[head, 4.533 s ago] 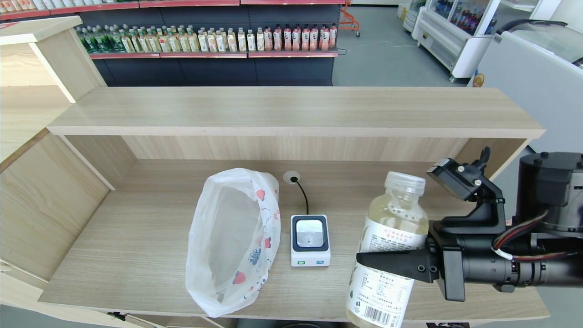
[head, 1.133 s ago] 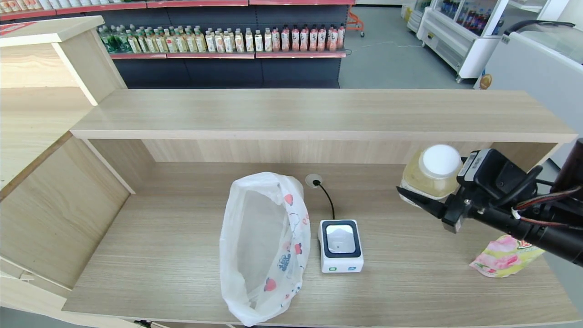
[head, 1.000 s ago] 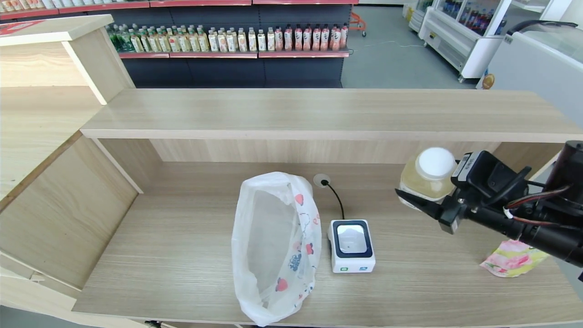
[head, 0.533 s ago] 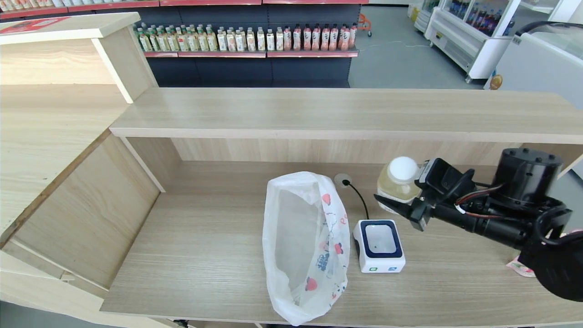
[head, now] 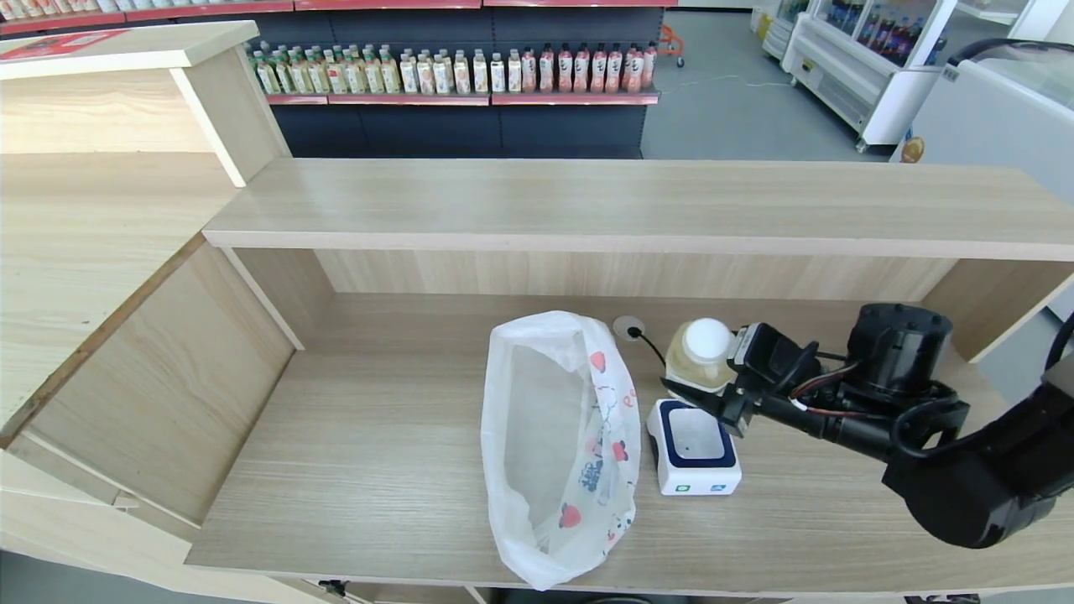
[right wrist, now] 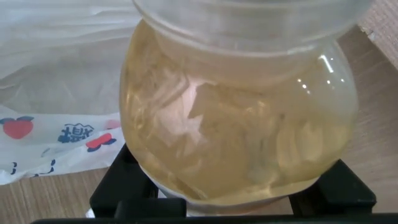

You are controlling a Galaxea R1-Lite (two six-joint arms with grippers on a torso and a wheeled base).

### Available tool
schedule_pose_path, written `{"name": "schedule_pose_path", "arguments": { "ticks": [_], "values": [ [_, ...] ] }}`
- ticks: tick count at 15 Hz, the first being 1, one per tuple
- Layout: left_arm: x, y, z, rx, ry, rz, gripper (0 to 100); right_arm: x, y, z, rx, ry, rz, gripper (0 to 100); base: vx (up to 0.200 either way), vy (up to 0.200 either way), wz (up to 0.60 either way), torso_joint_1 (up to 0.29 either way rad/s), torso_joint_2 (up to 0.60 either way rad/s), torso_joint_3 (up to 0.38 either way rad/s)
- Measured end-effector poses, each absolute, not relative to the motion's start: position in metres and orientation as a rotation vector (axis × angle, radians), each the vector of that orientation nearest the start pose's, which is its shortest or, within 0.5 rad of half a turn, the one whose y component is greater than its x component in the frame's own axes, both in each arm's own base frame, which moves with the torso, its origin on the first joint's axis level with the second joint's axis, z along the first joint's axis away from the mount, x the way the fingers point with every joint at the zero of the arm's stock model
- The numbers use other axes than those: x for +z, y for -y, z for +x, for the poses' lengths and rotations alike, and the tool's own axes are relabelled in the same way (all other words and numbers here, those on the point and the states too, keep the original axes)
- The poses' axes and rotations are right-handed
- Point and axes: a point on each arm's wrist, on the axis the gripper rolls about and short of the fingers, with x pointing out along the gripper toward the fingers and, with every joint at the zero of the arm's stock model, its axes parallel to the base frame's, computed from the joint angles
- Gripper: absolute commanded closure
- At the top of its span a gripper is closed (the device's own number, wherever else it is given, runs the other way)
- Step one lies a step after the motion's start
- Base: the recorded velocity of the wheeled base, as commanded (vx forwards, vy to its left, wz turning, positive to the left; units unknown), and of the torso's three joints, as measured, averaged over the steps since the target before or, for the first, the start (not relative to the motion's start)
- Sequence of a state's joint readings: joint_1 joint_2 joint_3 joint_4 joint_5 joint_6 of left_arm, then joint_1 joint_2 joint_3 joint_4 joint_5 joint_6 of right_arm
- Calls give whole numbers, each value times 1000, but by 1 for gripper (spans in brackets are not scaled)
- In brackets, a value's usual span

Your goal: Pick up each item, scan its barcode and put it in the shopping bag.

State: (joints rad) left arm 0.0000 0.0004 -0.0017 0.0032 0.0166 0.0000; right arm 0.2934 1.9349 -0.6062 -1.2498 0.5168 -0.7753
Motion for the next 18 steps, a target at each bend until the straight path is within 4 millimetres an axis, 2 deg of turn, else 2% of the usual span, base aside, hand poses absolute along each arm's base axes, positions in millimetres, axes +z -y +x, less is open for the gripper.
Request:
{"name": "schedule_pose_path", "arguments": {
  "ticks": [6, 9, 14, 18],
  "values": [
    [76, 0, -23, 17, -2, 0, 0, 99, -107, 316, 816, 269, -727, 100, 0, 0, 0, 0, 0, 0],
    [76, 0, -23, 17, -1, 0, 0, 87, -109, 317, 839, 259, -770, 100, 0, 0, 0, 0, 0, 0],
    [76, 0, -23, 17, -2, 0, 0, 76, -93, 324, 856, 270, -827, 100, 0, 0, 0, 0, 0, 0],
    [76, 0, -23, 17, -1, 0, 0, 72, -88, 330, 855, 272, -830, 100, 0, 0, 0, 0, 0, 0]
  ]
}}
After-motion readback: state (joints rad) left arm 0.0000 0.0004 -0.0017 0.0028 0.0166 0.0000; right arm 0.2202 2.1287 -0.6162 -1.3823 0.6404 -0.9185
